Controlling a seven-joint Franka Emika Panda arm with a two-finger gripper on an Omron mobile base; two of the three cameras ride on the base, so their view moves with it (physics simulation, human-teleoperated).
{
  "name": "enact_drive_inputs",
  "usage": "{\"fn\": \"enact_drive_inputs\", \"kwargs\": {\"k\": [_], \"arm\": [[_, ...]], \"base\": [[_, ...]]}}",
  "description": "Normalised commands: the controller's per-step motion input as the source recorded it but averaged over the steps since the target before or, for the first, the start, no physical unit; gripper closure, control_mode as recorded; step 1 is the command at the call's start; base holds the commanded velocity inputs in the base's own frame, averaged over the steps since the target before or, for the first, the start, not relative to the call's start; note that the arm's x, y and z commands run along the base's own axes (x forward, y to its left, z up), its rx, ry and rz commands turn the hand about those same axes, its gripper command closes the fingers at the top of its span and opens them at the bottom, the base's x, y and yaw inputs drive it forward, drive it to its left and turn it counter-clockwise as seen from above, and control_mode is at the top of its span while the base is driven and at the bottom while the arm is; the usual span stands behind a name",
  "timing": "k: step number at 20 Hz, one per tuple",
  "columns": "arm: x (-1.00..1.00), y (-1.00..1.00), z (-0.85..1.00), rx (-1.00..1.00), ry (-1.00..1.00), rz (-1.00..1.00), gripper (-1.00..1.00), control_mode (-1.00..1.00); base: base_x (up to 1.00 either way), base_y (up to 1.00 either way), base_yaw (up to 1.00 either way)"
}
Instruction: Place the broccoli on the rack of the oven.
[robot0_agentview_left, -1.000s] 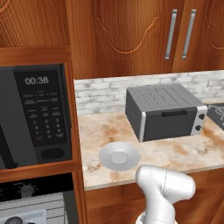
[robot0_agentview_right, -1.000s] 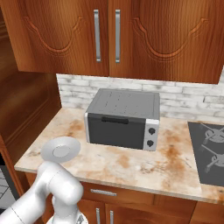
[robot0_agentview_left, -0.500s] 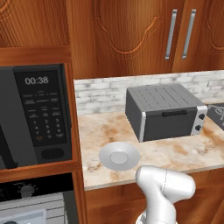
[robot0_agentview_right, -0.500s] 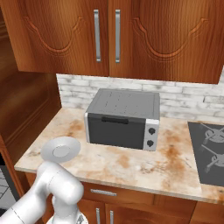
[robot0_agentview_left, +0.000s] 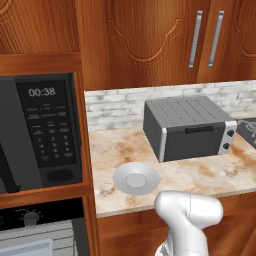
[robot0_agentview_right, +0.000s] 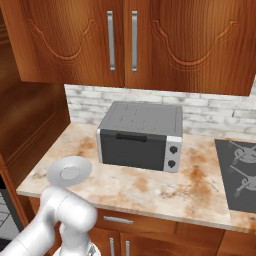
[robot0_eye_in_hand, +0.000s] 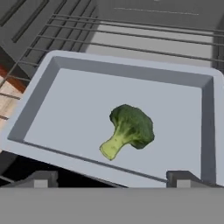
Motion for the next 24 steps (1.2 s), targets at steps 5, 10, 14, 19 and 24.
{"fn": "enact_drive_inputs", "kwargs": {"k": [5, 10, 14, 19, 24], "arm": [[-0.91, -0.37, 0.67, 0.02, -0.14, -0.03, -1.00, -1.00], [-0.74, -0.18, 0.48, 0.04, -0.08, 0.00, -1.00, -1.00], [-0.58, -0.23, 0.19, 0.02, -0.02, 0.00, -1.00, -1.00], [-0.45, -0.14, 0.08, 0.00, 0.00, 0.00, -1.00, -1.00], [-0.11, -0.19, 0.00, 0.00, 0.02, 0.00, -1.00, -1.00]], "base": [[0.00, 0.00, 0.00], [0.00, 0.00, 0.00], [0.00, 0.00, 0.00], [0.00, 0.00, 0.00], [0.00, 0.00, 0.00]]}}
